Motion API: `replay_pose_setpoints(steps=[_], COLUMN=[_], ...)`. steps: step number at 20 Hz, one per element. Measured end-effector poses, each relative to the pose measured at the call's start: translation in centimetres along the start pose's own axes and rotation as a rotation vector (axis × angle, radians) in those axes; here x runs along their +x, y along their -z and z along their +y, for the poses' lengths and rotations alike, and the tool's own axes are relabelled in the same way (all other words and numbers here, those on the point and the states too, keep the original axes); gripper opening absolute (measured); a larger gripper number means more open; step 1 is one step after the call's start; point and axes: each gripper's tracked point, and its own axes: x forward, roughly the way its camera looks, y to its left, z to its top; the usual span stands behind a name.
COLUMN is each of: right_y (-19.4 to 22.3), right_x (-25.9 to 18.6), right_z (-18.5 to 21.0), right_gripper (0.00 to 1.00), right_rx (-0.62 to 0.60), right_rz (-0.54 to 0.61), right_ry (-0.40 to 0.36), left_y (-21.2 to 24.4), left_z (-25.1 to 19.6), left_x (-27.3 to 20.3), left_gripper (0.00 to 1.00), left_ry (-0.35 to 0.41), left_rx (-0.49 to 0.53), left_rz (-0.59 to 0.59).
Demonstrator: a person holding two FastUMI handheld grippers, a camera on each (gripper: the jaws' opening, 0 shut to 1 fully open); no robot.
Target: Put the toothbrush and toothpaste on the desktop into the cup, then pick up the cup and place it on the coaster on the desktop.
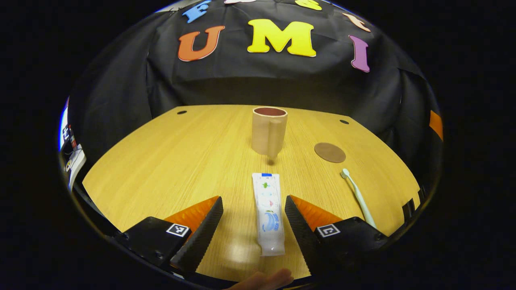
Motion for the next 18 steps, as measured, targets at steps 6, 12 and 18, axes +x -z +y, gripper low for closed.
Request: replay_pose_setpoints(steps=[6, 12, 18], right_y=[2.2, 2.8, 3.2], right_x=[0.6, 0.7, 1.4], right_z=[1.2, 2.3, 1.7], right_gripper=[0.95, 0.95, 0.95], right_rx=[0.0, -0.04, -0.033], right_rz=[0.06, 0.072, 0.083], right_ry=[-0.03, -0.055, -0.048], left_y=[0.9, 3.3, 2.9], left_z=[-0.5, -1.7, -0.7], left_x=[0.0, -0.1, 0.3], left_gripper=[0.98, 0.88, 0.58], left_ry=[-0.009, 0.015, -0.019], left_rx=[0.05, 0.061, 0.055], left_rz=[0.06, 0.135, 0.136])
